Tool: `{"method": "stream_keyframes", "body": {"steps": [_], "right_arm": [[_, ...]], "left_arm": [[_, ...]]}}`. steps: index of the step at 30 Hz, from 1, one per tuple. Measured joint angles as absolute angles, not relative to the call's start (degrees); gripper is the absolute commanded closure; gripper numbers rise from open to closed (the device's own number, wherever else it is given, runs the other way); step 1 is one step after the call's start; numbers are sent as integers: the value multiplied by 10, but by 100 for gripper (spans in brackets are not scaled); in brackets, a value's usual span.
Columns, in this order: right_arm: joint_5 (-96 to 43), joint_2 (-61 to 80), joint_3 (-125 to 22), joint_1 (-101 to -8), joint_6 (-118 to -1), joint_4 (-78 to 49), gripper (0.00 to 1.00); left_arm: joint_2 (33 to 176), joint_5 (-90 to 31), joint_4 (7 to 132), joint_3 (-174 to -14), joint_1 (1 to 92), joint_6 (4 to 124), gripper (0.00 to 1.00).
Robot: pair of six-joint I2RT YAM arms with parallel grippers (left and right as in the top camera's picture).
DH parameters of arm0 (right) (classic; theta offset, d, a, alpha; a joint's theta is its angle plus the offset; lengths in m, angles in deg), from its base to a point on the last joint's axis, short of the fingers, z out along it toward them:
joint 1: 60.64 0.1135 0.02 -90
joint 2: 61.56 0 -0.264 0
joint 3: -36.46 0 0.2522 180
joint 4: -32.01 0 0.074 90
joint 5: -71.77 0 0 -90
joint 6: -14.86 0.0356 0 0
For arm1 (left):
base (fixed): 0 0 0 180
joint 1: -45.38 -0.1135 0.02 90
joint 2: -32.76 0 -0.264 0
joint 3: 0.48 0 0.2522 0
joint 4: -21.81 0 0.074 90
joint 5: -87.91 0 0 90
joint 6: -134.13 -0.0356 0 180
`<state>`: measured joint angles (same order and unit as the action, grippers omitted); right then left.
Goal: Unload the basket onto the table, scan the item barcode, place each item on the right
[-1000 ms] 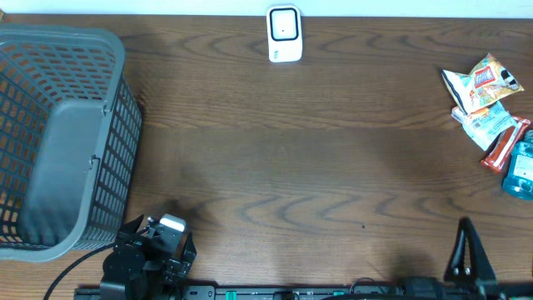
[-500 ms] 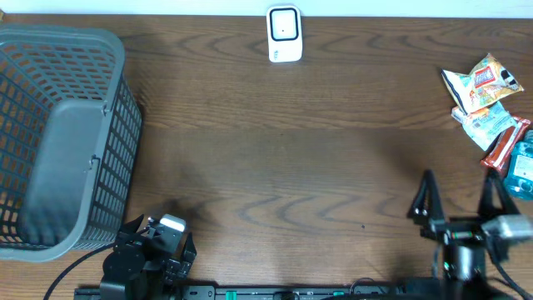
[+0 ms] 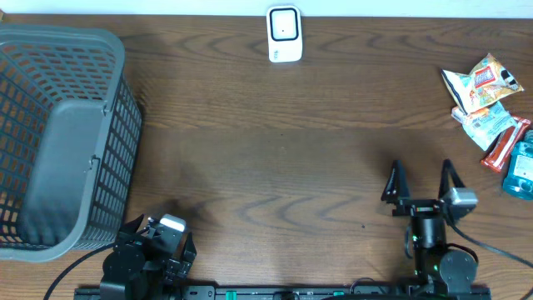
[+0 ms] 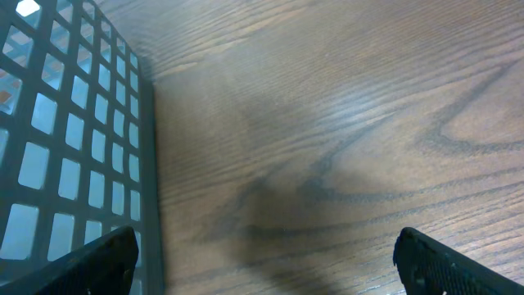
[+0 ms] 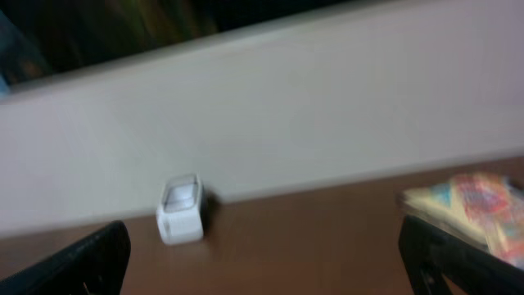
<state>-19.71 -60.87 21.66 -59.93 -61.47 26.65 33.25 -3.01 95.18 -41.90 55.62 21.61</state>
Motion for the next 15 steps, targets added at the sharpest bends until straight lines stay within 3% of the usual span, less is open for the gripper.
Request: {"method": "stream_keyframes", "body": {"steps": [7, 15], "right_arm": [[-183, -608, 223, -599, -623, 143, 1], [-171, -609, 223, -599, -691, 143, 1]], "left_arm": [[333, -30, 952, -419, 556, 216, 0], [333, -30, 952, -419, 556, 216, 0]]}}
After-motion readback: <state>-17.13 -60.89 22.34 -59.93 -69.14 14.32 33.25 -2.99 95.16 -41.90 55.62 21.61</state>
